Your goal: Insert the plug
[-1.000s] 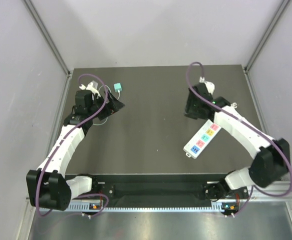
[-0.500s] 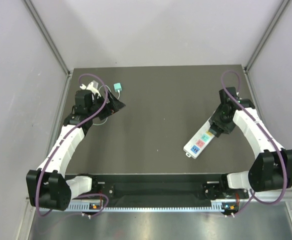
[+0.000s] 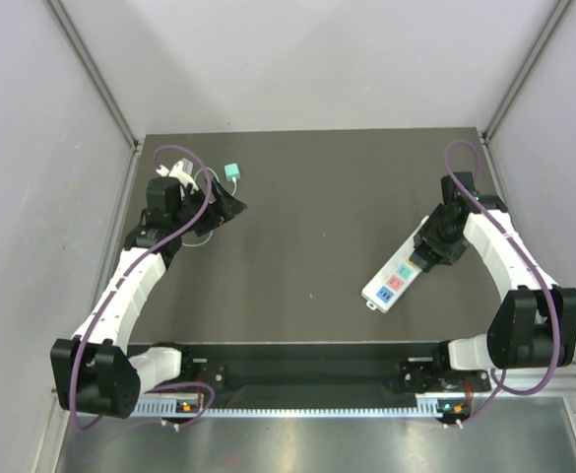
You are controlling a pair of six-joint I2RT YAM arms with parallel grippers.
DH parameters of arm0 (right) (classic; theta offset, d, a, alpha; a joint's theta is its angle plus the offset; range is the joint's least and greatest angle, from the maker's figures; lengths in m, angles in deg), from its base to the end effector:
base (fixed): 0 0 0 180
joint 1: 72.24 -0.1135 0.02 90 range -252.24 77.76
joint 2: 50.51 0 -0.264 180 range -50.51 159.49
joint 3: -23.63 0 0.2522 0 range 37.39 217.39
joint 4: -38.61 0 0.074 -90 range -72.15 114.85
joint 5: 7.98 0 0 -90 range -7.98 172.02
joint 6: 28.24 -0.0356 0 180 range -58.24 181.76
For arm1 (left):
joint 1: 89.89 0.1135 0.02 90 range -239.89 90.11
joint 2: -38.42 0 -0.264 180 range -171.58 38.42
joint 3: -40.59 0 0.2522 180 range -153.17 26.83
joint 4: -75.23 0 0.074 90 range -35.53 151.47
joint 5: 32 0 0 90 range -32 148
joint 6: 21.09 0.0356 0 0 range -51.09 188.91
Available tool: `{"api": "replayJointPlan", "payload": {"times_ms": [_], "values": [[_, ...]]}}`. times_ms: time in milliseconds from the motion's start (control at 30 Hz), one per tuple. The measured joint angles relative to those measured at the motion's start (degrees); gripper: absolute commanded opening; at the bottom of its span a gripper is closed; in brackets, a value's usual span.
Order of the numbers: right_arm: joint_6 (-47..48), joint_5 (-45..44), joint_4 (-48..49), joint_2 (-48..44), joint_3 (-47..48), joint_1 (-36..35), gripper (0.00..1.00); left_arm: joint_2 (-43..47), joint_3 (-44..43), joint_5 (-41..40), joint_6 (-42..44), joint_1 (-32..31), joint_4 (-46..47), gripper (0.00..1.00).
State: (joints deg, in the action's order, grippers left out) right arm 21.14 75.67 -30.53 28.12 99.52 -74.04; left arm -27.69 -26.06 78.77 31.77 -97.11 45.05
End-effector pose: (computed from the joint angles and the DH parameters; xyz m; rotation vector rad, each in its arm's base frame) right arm 0.2539 0.0040 0.2563 0.9563 2.6394 0.0168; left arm 0.2549 -0.0450 0.3042 -0.3339 2.1382 -0.8376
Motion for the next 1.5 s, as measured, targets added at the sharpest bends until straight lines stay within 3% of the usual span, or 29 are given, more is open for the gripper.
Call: {"api": "replayJointPlan", "payload": {"times_ms": [1500], "values": [[1.18, 5.11, 2.75, 2.67, -0.26, 0.11, 0.0, 1.22, 0.0, -0.24, 0.0, 0.0, 0.13, 0.88]]}}
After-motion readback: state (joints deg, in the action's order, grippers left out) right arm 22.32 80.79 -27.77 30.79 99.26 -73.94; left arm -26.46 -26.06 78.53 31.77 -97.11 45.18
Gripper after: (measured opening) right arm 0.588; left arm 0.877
